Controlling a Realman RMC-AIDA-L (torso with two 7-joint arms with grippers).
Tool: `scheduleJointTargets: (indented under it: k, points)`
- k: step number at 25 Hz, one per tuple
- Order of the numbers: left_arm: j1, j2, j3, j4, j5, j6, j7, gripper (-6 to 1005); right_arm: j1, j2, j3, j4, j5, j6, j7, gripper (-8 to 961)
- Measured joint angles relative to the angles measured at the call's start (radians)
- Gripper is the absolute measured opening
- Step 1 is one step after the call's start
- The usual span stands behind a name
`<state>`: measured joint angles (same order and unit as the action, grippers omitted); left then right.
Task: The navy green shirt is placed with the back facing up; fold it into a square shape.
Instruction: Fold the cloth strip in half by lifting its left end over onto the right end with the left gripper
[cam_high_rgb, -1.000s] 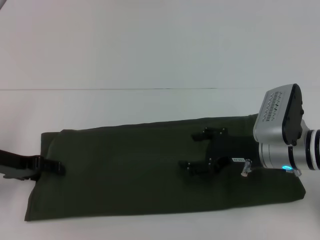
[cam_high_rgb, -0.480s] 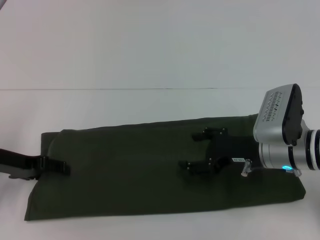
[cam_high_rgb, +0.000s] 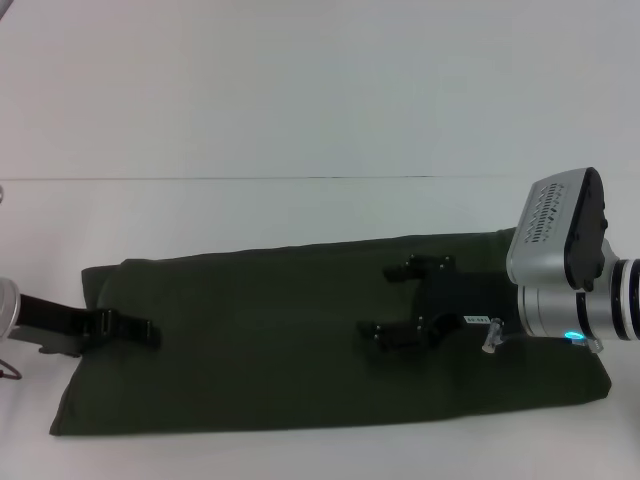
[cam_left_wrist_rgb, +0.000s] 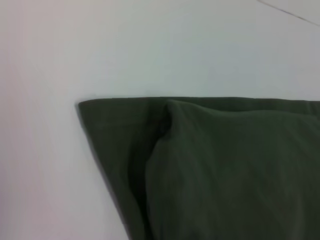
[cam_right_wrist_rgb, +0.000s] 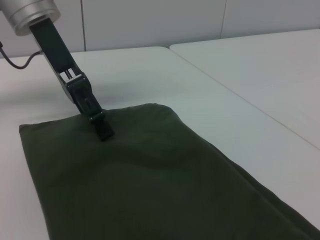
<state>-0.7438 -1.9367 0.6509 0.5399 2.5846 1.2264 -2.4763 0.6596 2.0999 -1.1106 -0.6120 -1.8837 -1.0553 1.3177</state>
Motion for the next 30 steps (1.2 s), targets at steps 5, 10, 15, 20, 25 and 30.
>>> scheduleJointTargets:
  k: [5, 10, 15, 20, 25, 30]
  points:
    - [-0.004, -0.003, -0.003, 0.0, 0.0, -0.004, 0.0, 745, 0.001, 0.0, 0.0, 0.0, 0.0, 0.0, 0.0, 909]
    - [-0.005, -0.004, -0.004, 0.0, -0.001, -0.004, -0.004, 743, 0.001, 0.0, 0.0, 0.0, 0.0, 0.0, 0.0, 909]
    - [-0.008, -0.009, 0.005, 0.002, 0.001, -0.005, 0.004, 741, 0.002, 0.0, 0.0, -0.004, 0.0, 0.0, 0.009, 909]
    - [-0.01, -0.02, 0.007, 0.01, 0.004, -0.006, 0.044, 739, 0.002, 0.0, -0.001, -0.008, 0.0, 0.0, 0.017, 909]
    - [-0.012, -0.026, 0.007, 0.01, 0.004, -0.013, 0.046, 563, 0.002, 0.0, -0.002, -0.008, 0.0, -0.001, 0.017, 909]
    - [-0.014, -0.023, 0.007, 0.009, 0.002, -0.013, 0.046, 356, 0.002, 0.0, -0.002, -0.008, 0.0, -0.001, 0.017, 909]
